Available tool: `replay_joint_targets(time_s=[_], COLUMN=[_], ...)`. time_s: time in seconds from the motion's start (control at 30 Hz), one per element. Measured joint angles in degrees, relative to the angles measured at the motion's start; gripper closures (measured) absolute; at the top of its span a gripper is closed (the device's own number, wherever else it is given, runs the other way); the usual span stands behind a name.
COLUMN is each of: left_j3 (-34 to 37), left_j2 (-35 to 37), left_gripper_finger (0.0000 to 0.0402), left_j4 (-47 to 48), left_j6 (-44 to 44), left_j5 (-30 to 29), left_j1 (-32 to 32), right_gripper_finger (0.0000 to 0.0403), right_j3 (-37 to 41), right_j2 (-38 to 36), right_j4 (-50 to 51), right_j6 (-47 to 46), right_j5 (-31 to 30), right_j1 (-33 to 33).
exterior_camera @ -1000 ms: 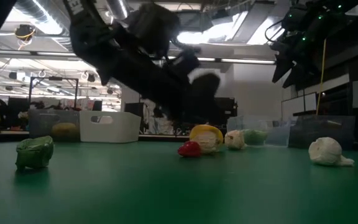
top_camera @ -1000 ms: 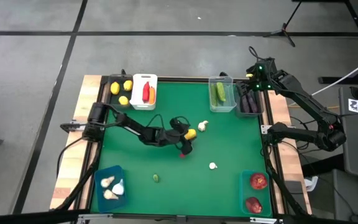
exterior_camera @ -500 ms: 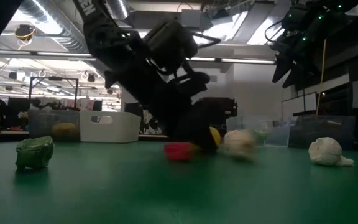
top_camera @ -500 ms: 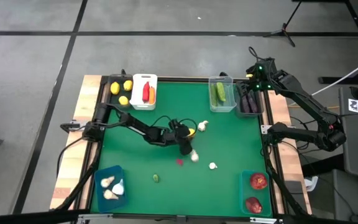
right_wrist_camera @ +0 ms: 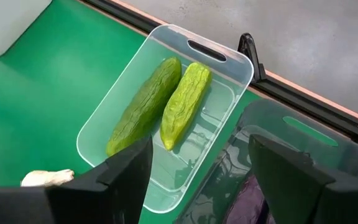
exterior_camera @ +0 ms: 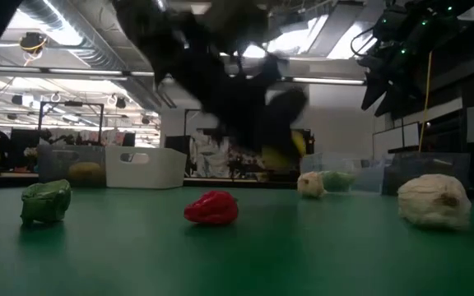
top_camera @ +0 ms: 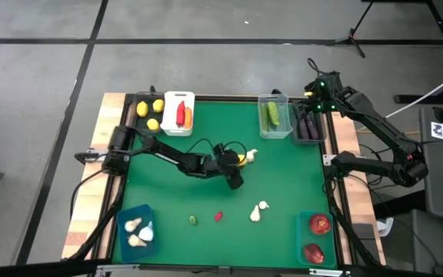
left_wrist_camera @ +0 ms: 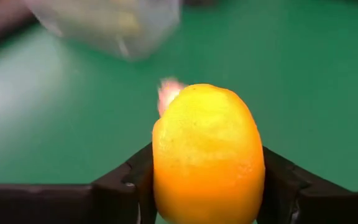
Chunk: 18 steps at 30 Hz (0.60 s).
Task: Sort produce into baskets
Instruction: Put the lemon into the left black bin
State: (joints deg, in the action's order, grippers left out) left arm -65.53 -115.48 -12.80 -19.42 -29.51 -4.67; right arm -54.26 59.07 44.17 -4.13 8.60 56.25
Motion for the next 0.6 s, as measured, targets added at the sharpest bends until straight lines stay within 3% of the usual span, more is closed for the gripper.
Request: replay_joint_targets(time_s=[0.13, 0.27, 0.43, 0.6], left_j3=[-0.46, -0.45, 3.13, 10.86], left_j2=[9.59, 20.59, 32.59, 41.33], left_gripper_finger=[0.0213, 0.0213, 0.0212, 0.0211], left_j4=[9.93, 32.43, 59.06, 64.2], left_j6=[-0.72, -8.04, -29.17, -41.05], left_j5=[-9.35, -22.28, -26.62, -28.45], left_j1=[0.14, 2.42, 9.26, 15.95], right_gripper_finger=[0.0139, 0.0139, 0.0139, 0.0139], right_j3=[0.0, 0.0, 0.0, 0.0], right_j2=[0.0, 0.0, 0.0, 0.0], right_j4=[0.72, 1.55, 1.26, 1.31], right_j6=[0.37, 1.44, 1.54, 1.53], right_j5=[0.0, -0.05, -0.08, -0.04], right_j1=[0.0, 0.02, 0.0, 0.02])
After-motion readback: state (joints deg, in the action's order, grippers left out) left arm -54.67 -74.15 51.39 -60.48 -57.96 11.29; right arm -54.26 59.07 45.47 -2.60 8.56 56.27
